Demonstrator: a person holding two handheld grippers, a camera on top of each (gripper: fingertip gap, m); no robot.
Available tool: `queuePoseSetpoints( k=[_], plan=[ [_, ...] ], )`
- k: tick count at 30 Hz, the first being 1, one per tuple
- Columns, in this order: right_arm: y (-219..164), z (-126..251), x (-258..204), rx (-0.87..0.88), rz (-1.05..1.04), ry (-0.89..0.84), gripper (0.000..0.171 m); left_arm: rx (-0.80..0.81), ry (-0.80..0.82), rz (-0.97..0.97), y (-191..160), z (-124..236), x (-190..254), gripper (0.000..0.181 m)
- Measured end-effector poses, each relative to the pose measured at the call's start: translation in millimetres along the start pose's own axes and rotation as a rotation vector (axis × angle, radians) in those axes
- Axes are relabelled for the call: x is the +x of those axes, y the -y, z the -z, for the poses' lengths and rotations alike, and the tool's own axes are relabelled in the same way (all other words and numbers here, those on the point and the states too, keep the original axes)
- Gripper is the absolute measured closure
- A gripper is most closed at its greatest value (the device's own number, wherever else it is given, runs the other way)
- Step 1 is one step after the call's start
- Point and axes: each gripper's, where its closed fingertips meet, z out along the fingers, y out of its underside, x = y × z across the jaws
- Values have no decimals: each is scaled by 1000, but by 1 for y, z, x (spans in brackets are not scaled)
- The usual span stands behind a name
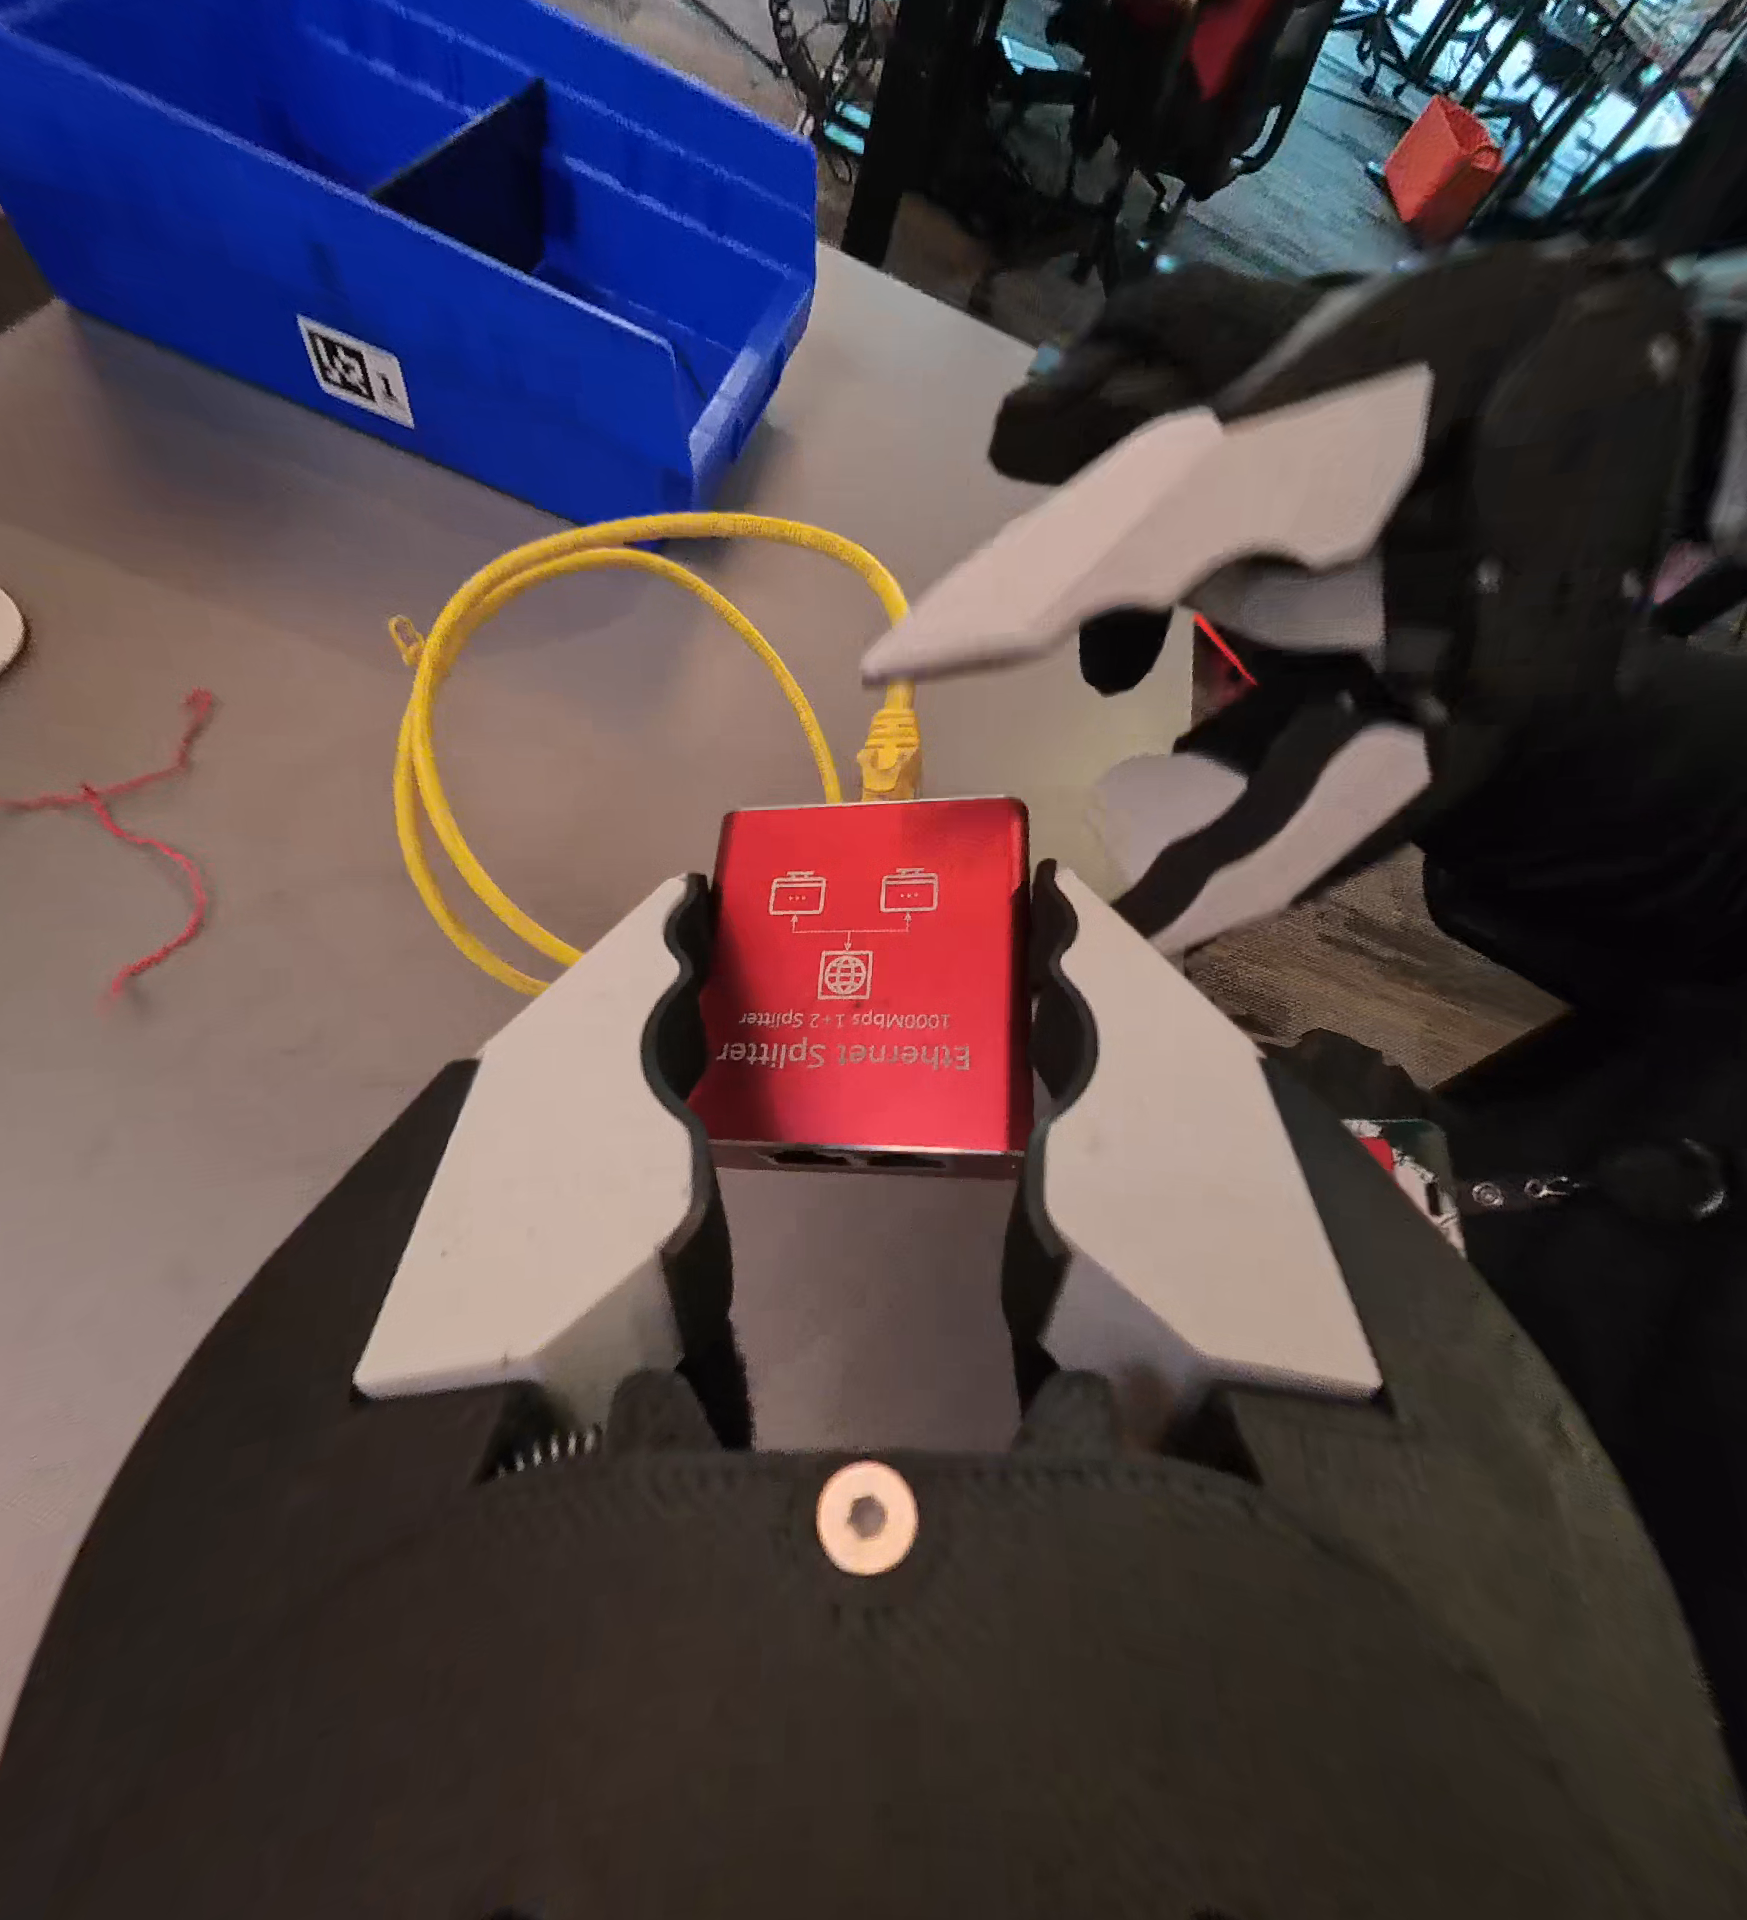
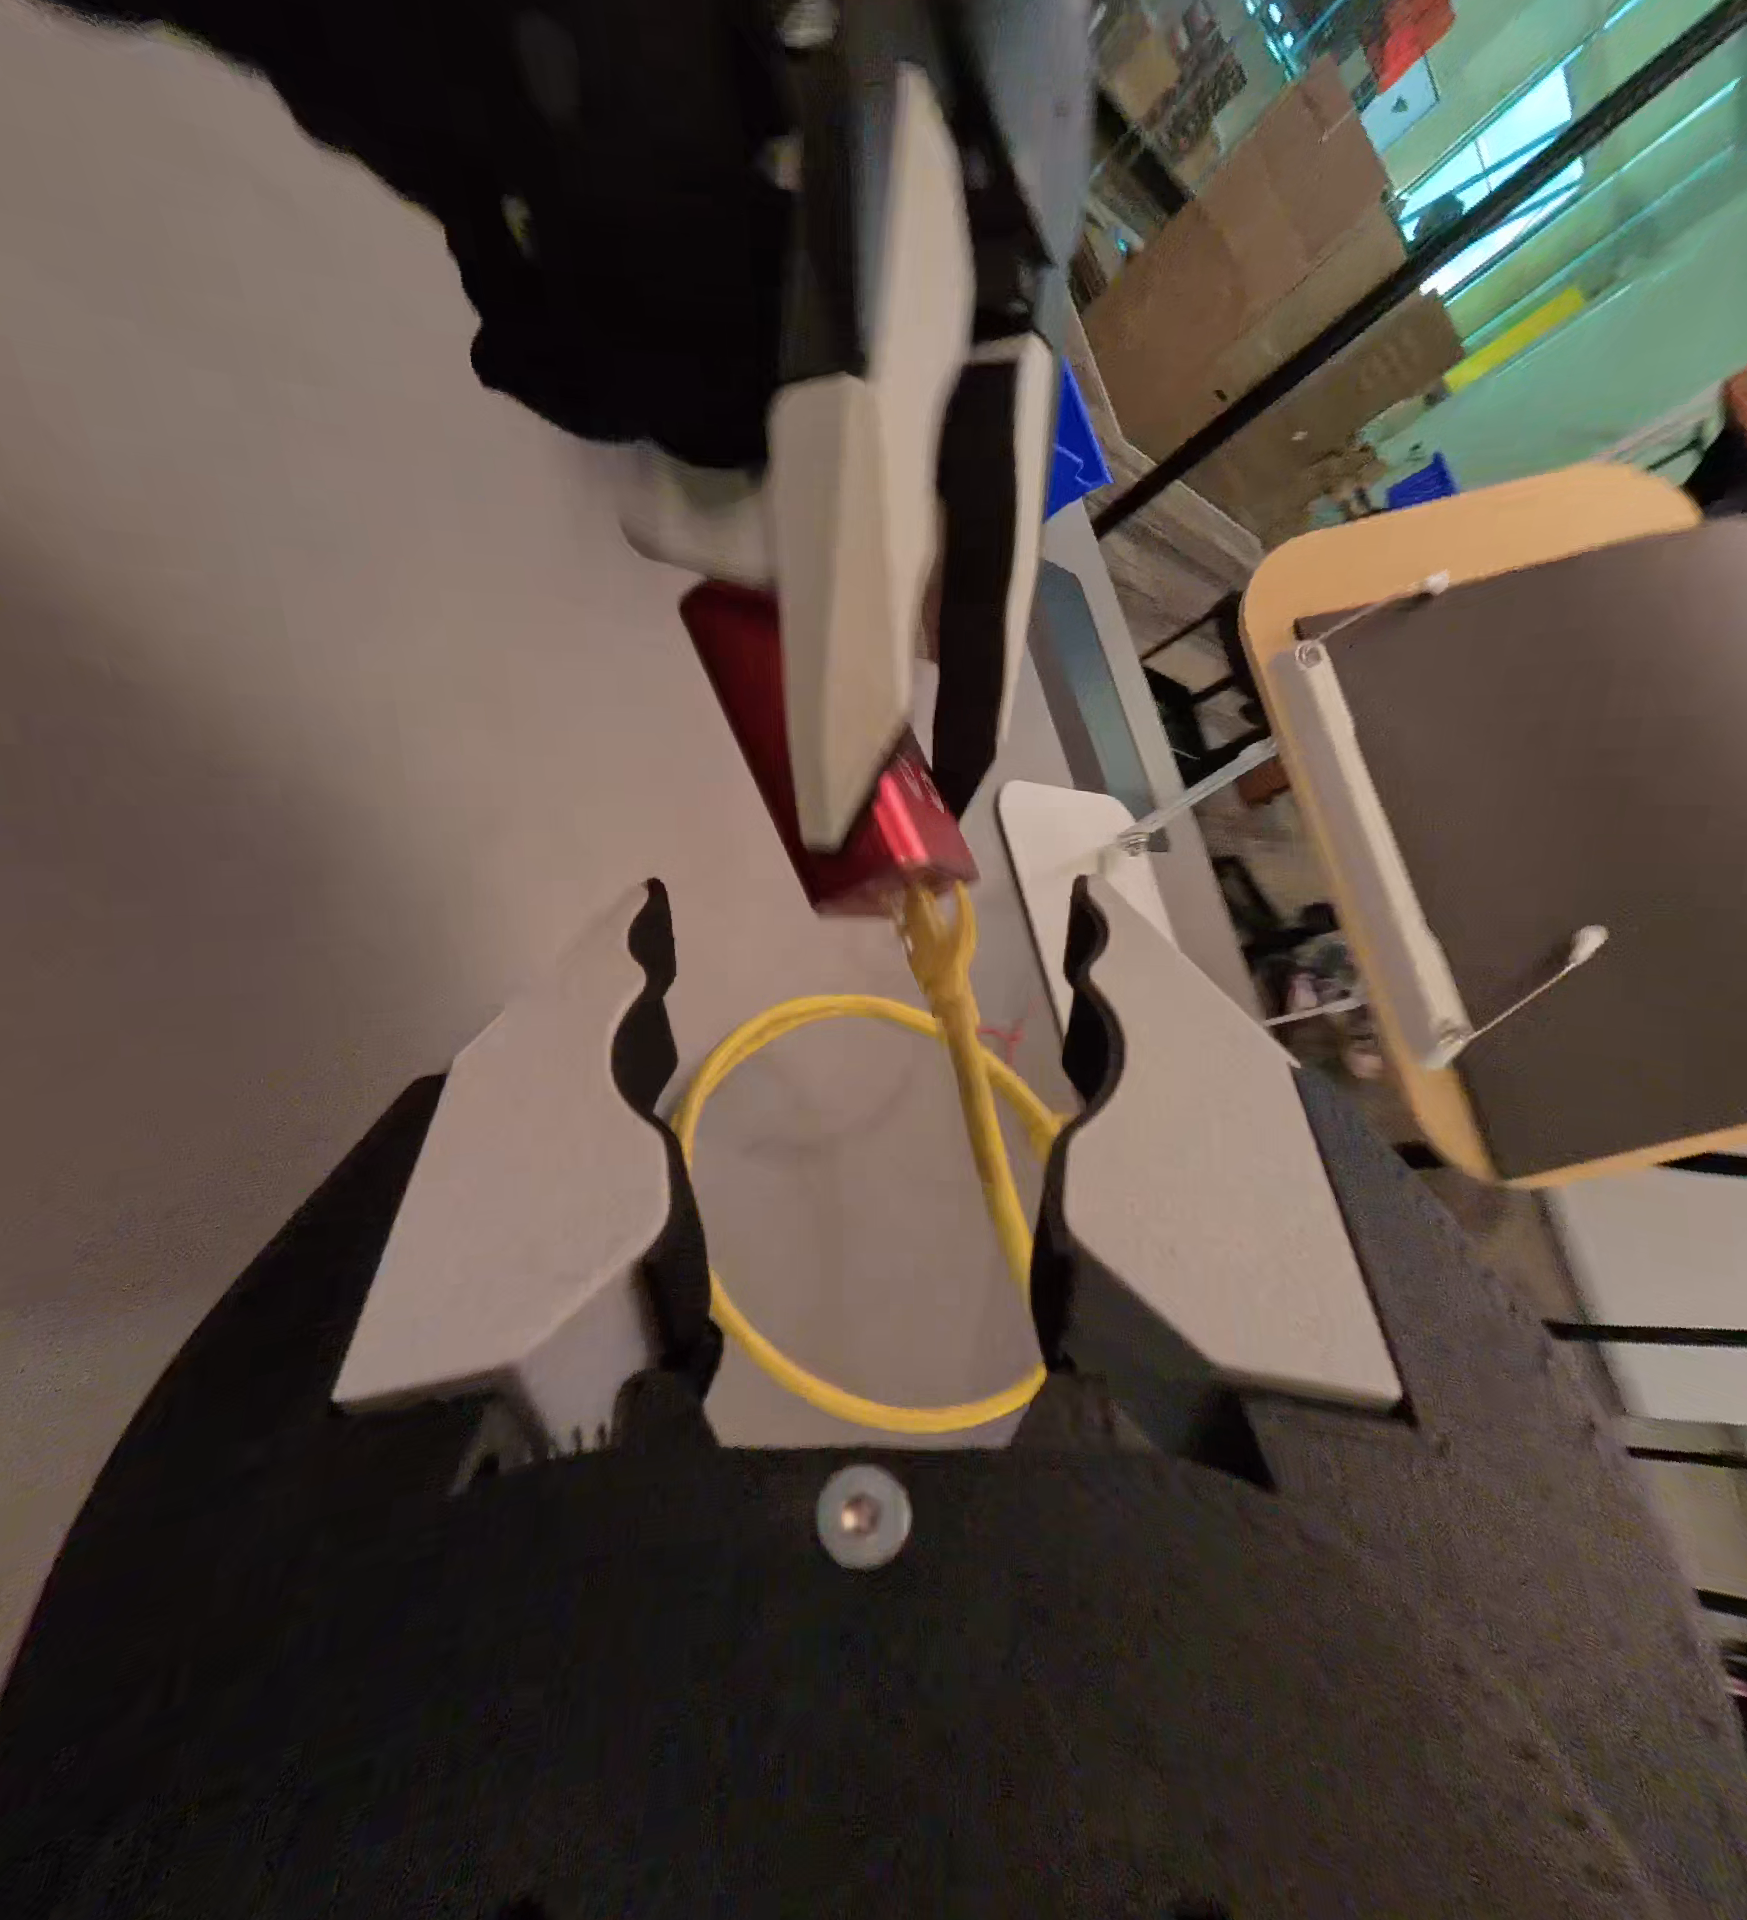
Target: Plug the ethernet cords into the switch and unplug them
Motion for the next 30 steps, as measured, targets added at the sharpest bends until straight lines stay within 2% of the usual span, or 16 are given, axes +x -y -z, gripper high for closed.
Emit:
queuePoseSetpoints(
  k=[2,5,6,7,8,10,14,17,21,24,28,29,30],
  plan=[
    [-1,-12,-12,-59,91,-13,107,-19,-17,20,-3,-7,7,123],
    [-9,-20,-13,-149,184,-68,143,-79,6,21,-12,-15,11,123],
    [-10,-19,-15,-157,183,-54,144,-74,-2,31,-12,-16,11,124],
    [-9,-17,-15,-145,152,-40,146,-37,-40,35,-7,-15,17,134],
    [-7,-15,-14,-116,94,-23,146,0,-56,12,0,-11,20,137],
    [-2,-6,-4,-35,-47,-7,147,91,-84,-40,22,5,28,121],
    [16,17,24,230,-405,59,147,221,-84,-128,49,38,31,111],
    [27,32,36,432,-621,139,147,336,-95,-165,62,49,36,120],
    [41,38,39,633,-816,244,147,365,-114,-175,66,37,45,129],
    [48,37,36,708,-882,289,147,426,-106,-168,71,37,48,152],
    [47,30,36,711,-939,314,146,452,-63,-180,70,39,44,154],
    [42,25,37,671,-944,301,140,444,-20,-204,70,39,42,156],
    [35,22,38,624,-943,281,124,439,36,-235,71,40,39,157]
  ],
)
